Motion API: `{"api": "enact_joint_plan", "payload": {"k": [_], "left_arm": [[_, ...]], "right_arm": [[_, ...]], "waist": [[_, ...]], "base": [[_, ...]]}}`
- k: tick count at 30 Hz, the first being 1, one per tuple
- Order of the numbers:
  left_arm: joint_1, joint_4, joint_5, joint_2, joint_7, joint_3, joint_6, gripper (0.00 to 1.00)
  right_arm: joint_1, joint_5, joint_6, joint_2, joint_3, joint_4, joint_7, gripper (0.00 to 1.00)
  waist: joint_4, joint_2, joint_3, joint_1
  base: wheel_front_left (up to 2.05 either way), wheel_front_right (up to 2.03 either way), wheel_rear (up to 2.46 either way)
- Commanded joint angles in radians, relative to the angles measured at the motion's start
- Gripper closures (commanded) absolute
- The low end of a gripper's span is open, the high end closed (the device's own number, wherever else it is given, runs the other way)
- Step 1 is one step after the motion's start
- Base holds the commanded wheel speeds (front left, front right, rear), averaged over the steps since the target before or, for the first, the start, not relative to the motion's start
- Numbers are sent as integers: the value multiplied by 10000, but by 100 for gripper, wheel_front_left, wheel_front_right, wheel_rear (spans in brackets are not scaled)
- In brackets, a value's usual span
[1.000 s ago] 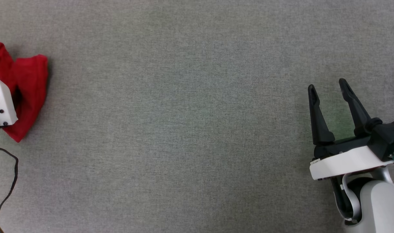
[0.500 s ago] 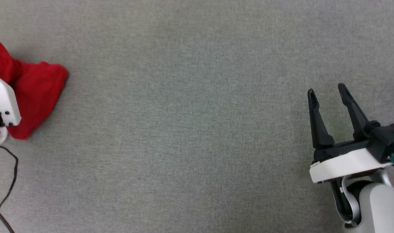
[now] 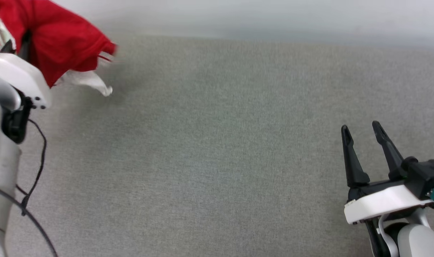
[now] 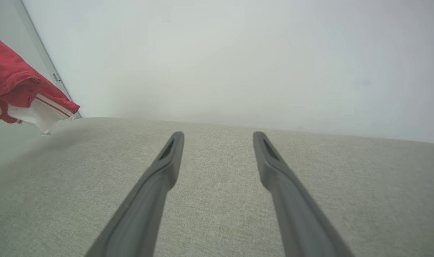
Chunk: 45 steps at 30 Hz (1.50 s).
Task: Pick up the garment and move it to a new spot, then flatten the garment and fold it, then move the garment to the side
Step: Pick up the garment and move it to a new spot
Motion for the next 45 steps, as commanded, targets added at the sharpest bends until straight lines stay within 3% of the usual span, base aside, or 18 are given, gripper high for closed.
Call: {"api": "enact_joint_plan", "payload": {"k": [1,13,26,32,40,41,42,44,45], "left_arm": [[-10,-47,-54,-121,-227,39,47,100],[1128,-894,-424,-1779,-1438,-335,15,100],[2782,-2367,-485,-3731,-1695,-1578,-179,100],[4161,-2968,-247,-3866,-1379,-2451,-147,100],[5664,-3905,36,-3375,-751,-3196,14,100],[5783,-4051,45,-3314,-679,-3256,22,91],[5837,-4207,84,-3250,-607,-3307,33,65],[5963,-4504,131,-3144,-489,-3397,74,0],[5973,-4655,167,-3116,-483,-3411,110,0]], "right_arm": [[141,59,-3,3,-37,27,-32,0],[994,459,-3,1,-157,-47,117,0],[1322,550,-3,4,-401,-467,424,0],[1211,698,-3,4,-277,-423,337,0],[959,781,-3,3,-231,-237,86,0],[946,762,-3,3,-218,-207,62,0],[907,734,-3,4,-205,-193,40,0],[817,697,-3,3,-193,-142,42,0],[790,688,-3,3,-199,-113,32,0]], "waist": [[50,0,-504,1],[-860,0,-1849,1],[-2436,0,-1563,1],[-3021,0,-934,1],[-3079,0,-204,1],[-3047,0,-188,1],[-3003,0,-168,1],[-2913,0,-200,1],[-2860,0,-243,1]], "base": [[0,0,0],[0,0,0],[0,0,0],[0,0,0],[0,0,0],[0,0,0],[0,0,0],[0,0,0],[0,0,0]]}}
